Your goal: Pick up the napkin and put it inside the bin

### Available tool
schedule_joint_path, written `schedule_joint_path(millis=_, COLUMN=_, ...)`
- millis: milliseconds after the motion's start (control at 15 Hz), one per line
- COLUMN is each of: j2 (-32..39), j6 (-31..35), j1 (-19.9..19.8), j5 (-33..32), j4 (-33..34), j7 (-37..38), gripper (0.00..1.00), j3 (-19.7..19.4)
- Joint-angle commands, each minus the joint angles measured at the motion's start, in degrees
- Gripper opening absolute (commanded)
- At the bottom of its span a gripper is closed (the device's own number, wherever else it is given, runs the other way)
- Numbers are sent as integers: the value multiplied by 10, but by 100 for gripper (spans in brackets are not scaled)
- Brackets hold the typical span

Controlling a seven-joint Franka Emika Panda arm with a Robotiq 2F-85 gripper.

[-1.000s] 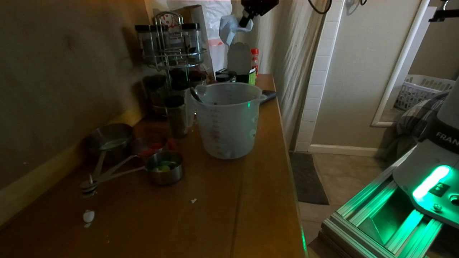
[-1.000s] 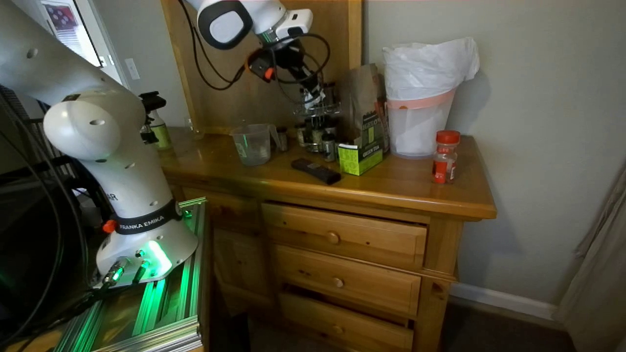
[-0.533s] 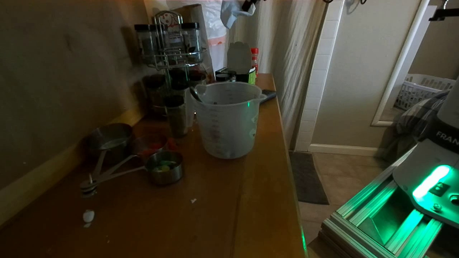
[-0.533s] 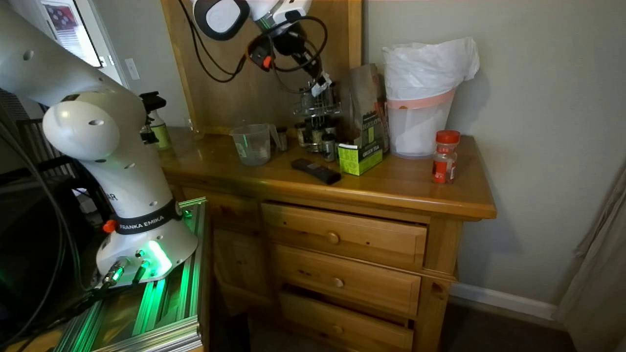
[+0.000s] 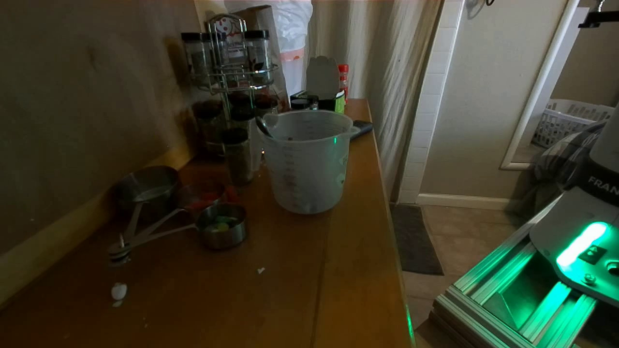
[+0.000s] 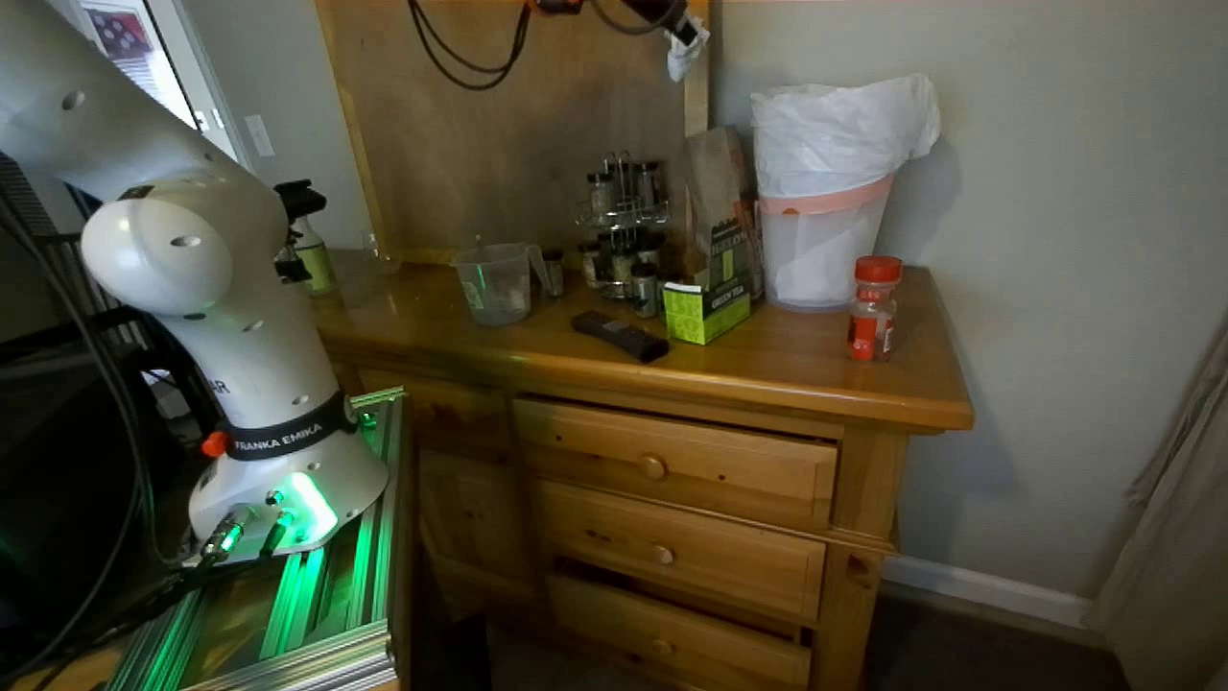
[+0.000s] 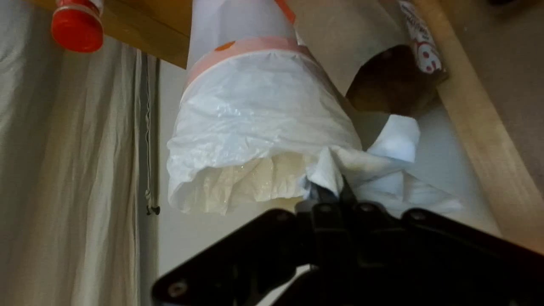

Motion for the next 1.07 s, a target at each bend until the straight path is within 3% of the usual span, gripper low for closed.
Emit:
schedule_joint_path(millis=0, j2=98, j6=-106, j1=-39, j5=-82, j4=147, j7=70, gripper=1, j3=9)
schedule_joint_path(millis=133, j2=144, j6=-162, j1=-31, j5=-102, j4=214, j7=80, gripper=1, j3=1)
schedule_joint_path(millis=200, j2=84, j6=-115, j1=-13, j5=-83, j4=134, j7=62, gripper=1, j3=-14)
schedule_joint_path(millis=467, j2=99, j6=-122, j1=-8, j5=-83, j4=146, j7=62, gripper=4, j3=-20)
schedule_joint_path(millis=733, j2=149, j6=-78, j1=-54, j5=-166, j4=193, j7=190, gripper=1, j3=13)
schedule_joint_path(millis=1000, j2=228, j6=-144, j1=-83, j5=-317, j4=303, j7=348, gripper=1, j3=39)
